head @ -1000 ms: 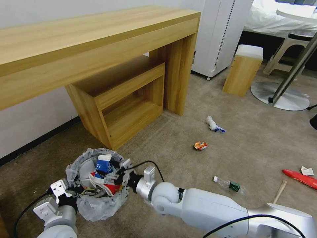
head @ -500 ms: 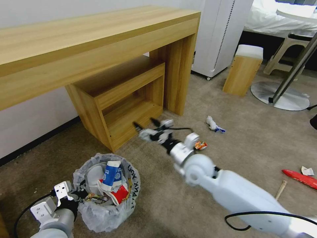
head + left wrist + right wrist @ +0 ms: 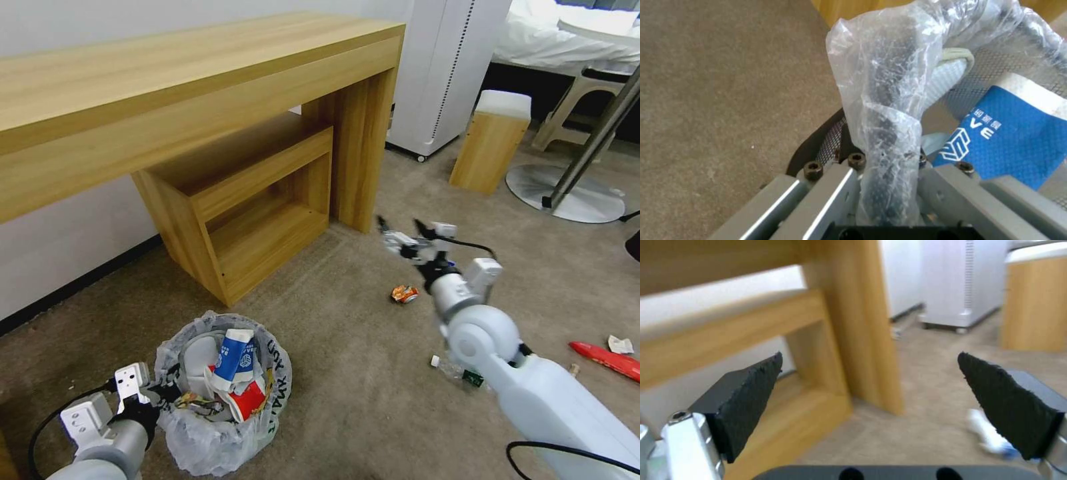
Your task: Pick up the trash bin and place the garbage on the floor into it.
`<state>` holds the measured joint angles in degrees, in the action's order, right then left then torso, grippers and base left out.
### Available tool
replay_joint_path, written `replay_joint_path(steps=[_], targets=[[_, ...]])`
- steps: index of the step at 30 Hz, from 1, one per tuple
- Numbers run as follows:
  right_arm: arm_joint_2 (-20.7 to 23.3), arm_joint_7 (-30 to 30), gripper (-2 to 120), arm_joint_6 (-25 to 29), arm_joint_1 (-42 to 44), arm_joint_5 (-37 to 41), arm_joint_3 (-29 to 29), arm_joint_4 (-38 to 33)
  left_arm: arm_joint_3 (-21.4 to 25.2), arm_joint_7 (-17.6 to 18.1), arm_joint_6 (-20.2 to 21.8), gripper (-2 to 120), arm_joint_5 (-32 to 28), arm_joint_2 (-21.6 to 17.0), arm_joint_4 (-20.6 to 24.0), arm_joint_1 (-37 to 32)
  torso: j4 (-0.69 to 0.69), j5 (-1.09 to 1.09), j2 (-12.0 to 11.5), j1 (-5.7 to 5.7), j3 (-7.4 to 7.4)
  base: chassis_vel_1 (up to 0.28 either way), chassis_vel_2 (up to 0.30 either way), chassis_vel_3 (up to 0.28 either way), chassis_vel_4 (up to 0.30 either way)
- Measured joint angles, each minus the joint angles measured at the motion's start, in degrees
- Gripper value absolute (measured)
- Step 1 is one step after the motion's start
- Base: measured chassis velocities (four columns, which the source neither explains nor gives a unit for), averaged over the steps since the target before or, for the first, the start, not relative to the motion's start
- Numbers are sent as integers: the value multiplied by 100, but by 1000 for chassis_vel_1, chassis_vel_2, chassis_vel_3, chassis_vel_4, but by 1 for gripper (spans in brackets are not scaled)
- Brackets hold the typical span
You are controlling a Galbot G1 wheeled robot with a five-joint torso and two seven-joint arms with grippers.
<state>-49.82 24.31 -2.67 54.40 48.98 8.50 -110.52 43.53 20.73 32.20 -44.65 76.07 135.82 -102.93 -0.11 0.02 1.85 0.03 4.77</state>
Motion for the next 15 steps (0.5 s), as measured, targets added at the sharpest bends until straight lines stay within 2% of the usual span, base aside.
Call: replay_joint_path(steps=[4, 10, 15], targets=[[20, 193, 100, -66, 152, -132, 200, 34, -5, -5, -7, 1, 53, 36, 12, 32, 0, -2, 0, 0, 0, 0, 0, 0, 0], [-2, 651, 100, -59, 558, -748, 676, 295, -20, -114, -69, 1, 181, -45, -158, 172, -2, -1, 0, 0, 0, 0, 0, 0, 0], [-57, 696, 100, -89, 688, -862, 851, 330, -41, -152, -127, 1, 198, -67, -227, 215, -2, -2, 0, 0, 0, 0, 0, 0, 0]])
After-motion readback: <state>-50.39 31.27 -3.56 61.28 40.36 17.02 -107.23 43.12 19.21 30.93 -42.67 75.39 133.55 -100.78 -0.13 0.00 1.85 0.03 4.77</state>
